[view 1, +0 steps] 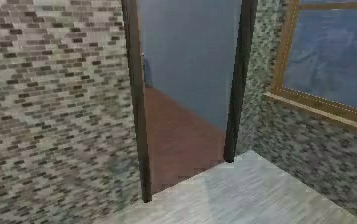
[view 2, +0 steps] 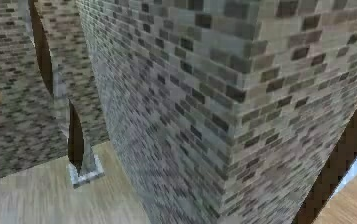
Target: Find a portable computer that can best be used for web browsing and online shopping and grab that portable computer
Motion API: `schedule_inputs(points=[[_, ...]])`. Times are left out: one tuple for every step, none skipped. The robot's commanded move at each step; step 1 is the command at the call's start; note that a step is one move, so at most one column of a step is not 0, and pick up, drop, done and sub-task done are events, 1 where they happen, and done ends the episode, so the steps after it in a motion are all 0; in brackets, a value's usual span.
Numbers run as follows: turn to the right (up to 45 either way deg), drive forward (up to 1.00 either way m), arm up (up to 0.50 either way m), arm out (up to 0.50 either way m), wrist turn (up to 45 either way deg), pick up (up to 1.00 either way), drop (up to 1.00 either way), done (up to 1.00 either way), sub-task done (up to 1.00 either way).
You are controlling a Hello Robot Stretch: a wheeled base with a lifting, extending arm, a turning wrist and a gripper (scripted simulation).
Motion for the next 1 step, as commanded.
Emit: schedule_inputs(points=[[0.0, 1.0, 0.0, 0.0, 0.0, 0.0, 0.0, 0.0, 0.0]])
